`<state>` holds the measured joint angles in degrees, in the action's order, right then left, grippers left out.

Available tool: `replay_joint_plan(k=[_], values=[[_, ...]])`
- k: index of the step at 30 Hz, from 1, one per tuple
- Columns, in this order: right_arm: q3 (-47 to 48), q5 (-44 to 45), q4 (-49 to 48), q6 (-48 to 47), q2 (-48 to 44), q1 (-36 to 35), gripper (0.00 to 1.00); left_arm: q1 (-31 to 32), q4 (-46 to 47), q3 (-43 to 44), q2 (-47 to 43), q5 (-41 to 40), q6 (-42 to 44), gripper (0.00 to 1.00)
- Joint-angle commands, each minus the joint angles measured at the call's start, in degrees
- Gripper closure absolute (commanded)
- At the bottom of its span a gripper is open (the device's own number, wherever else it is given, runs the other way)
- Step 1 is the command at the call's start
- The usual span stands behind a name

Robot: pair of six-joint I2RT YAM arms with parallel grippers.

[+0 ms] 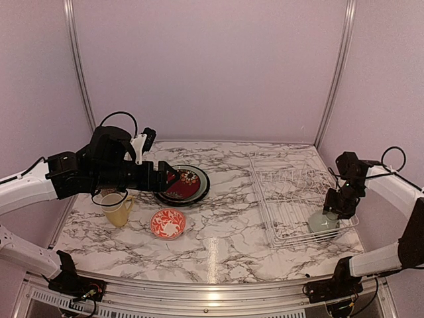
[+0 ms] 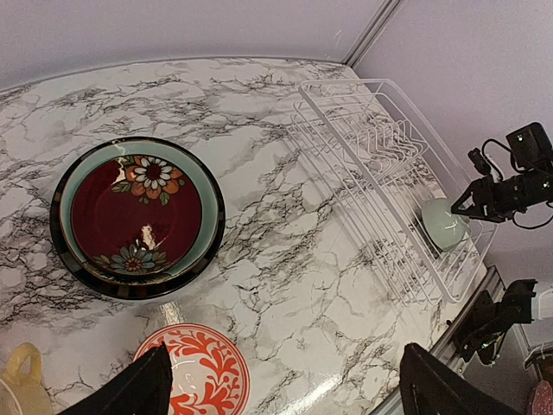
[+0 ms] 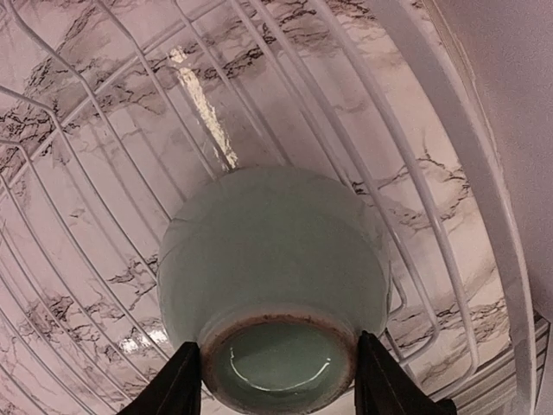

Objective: Unload the mixed dishes from the dish rack
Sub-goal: Grab the bowl from the dish rack.

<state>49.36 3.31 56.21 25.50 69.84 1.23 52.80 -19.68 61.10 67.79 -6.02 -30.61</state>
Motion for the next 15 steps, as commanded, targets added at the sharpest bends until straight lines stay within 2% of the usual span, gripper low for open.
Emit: replay_joint_plan(k=[1, 10, 15], values=[[0.98, -1.12, 1.8, 1.11, 0.54, -0.94, 0.57, -0.41, 0.43, 0.22, -0.3, -0.02, 0.34, 0.06], [3.64, -2.24, -1.41, -0.06, -0.83, -1.06, 0.7, -0.47, 1.56, 0.66, 0.88, 1.19, -0.52, 0.06], [3.59, -2.73, -2.94, -0.67, -1.82, -1.08, 0.73, -0.46, 2.19, 0.91, 1.52, 2.4, -1.3, 0.06]])
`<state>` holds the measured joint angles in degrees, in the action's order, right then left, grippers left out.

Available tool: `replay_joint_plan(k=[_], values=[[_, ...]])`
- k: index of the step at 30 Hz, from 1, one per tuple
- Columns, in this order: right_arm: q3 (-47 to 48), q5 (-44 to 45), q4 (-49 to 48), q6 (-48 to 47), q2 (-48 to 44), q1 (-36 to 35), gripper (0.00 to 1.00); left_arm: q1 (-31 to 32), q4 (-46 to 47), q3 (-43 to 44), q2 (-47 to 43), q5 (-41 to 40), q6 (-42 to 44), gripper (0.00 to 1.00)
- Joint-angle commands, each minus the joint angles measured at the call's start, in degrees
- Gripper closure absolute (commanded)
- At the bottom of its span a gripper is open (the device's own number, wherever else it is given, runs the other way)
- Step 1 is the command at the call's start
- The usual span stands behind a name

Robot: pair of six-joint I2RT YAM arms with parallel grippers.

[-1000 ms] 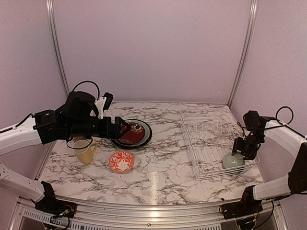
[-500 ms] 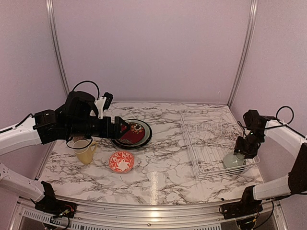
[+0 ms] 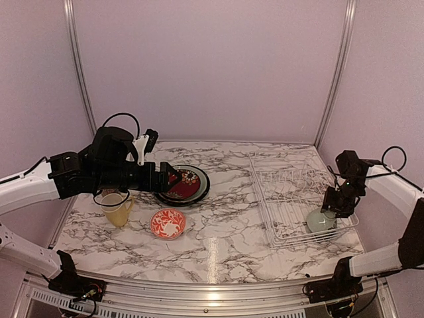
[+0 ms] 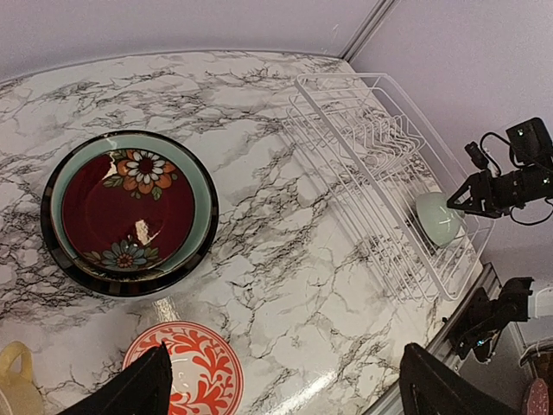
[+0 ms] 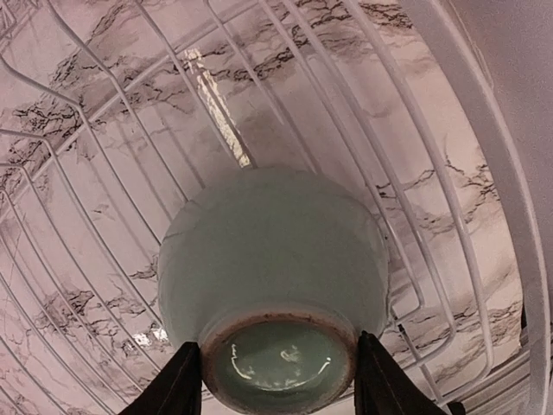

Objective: Unload the mixed dishes from the dish rack
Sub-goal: Grab the bowl from the dish rack.

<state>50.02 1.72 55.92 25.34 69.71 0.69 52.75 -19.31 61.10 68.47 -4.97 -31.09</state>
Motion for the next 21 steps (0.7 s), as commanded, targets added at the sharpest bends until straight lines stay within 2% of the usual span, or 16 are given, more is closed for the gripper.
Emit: replay_joint_plan(k=[1, 17, 21], values=[[2.91, -1.1, -2.95, -0.63, -1.87, -0.52, 0.73, -0.45, 2.01, 0.88, 0.85, 1.39, -1.01, 0.06], [1.18, -8.08, -9.49, -2.05, -4.85, -0.56, 0.74, -0.47, 5.99, 2.14, 4.69, 4.71, -3.9, 0.06], [0.64, -11.04, -12.31, -1.86, -6.08, -0.51, 0.74, -0.6, 8.55, 2.18, 6.18, 8.83, -5.36, 0.06]])
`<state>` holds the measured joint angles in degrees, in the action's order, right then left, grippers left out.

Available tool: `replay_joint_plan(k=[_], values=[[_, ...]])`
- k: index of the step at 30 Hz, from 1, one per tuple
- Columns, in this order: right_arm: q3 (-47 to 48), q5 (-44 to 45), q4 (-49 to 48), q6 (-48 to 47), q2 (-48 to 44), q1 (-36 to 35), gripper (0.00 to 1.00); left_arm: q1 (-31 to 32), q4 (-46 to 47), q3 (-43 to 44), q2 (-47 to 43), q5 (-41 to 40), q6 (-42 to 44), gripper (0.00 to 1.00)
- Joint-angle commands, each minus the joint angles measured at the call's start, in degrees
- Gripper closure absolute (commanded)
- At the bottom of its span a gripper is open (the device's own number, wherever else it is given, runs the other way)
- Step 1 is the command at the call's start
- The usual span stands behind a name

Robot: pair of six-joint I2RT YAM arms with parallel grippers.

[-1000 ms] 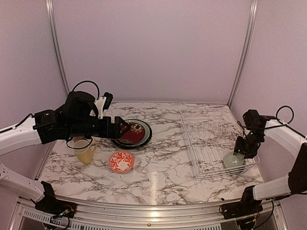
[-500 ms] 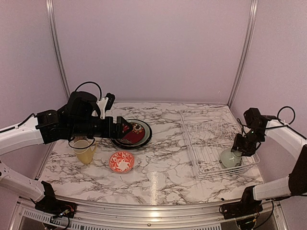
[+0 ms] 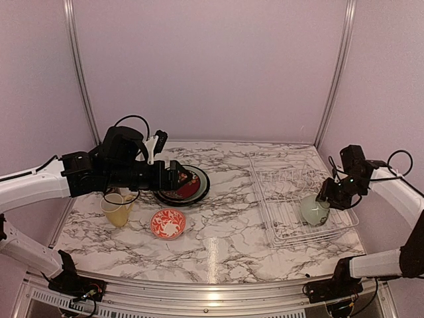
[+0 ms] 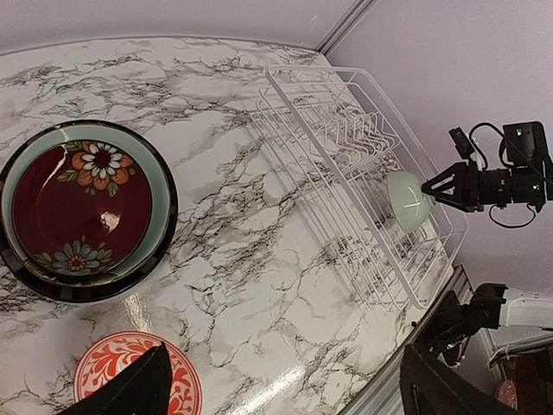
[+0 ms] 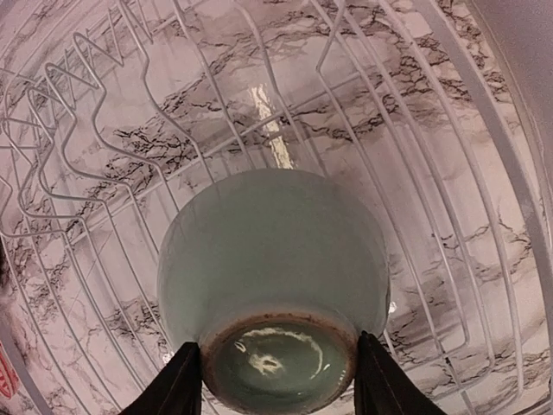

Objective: Unload the mixed dishes from the dish rack
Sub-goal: Grab the bowl from the dish rack, then pass from the right arm to the left

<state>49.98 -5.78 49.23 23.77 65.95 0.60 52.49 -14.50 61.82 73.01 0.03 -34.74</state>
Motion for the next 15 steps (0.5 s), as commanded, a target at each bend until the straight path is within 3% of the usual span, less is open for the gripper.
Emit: replay_joint_plan(k=[1, 8, 15], values=[[0.57, -4.38, -6.44, -0.05, -2.58, -0.44, 0.74, -0.37, 4.75, 1.46, 2.09, 4.89, -2.27, 0.06], [-0.63, -9.36, -10.45, 0.36, -4.82, -0.43, 0.74, -0.48, 20.46, 2.15, 8.71, 15.27, -10.53, 0.06], [-0.85, -13.71, -12.44, 0.22, -8.28, -0.43, 0.74, 1.74, 39.11, 11.48, 25.84, 23.0, -20.14, 0.1]])
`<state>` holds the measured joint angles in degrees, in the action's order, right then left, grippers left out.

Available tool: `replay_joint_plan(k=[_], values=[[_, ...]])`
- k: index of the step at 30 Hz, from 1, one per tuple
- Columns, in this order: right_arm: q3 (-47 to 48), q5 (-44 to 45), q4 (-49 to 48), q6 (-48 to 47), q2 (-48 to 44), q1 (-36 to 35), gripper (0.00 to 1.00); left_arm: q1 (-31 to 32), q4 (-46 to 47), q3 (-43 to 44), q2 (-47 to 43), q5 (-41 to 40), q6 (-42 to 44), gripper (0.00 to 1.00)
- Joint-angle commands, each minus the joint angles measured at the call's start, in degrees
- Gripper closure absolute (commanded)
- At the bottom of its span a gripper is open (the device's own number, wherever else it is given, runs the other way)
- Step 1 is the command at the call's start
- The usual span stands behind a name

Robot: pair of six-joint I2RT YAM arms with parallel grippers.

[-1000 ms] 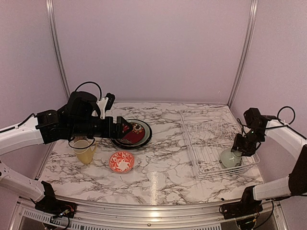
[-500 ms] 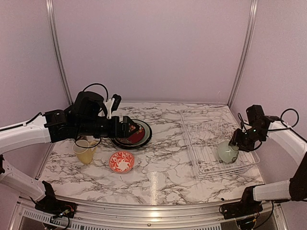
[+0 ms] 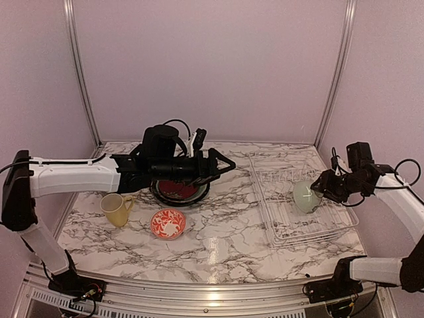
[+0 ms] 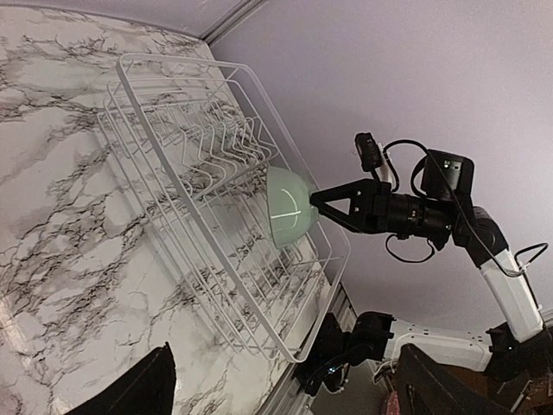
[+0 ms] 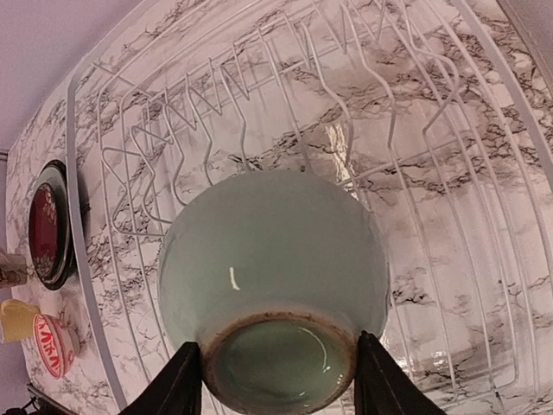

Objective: Unload the mixed dishes from the dish rack
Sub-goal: Pass from the right arm to the left

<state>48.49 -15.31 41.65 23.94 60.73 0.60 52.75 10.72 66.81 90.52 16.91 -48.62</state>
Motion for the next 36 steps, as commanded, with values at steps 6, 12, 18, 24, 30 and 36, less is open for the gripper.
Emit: replay_joint_plan(k=[6, 12, 18, 24, 30, 36], values=[[-0.28, -8.5, -6.33, 0.76, -6.34, -0.44, 0.75, 5.07, 16.71, 24.78, 26.67, 7.44, -8.73, 0.14], [0.92, -13.9, -8.3, 1.96, -7.71, -0.43, 0.75, 5.43, 16.14, 36.46, 37.95, 5.57, -12.4, 0.15], [1.91, -18.5, -9.7, 2.69, -7.32, -2.68, 0.75, 5.43, 18.73, 42.04, 44.16, 6.78, -16.33, 0.18], [0.91, -21.18, -11.69, 4.12, -7.97, -3.39, 0.75, 5.44, 21.78, 43.67, 45.8, 8.26, -18.96, 0.18], [0.05, -24.55, -15.63, 6.62, -7.1, -3.99, 0.75, 5.43, 32.03, 43.92, 48.87, 12.91, -29.47, 0.31], [0.31, -26.5, -17.86, 7.73, -6.11, -4.68, 0.76, 5.51, 36.44, 42.62, 49.17, 14.0, -32.96, 0.54]])
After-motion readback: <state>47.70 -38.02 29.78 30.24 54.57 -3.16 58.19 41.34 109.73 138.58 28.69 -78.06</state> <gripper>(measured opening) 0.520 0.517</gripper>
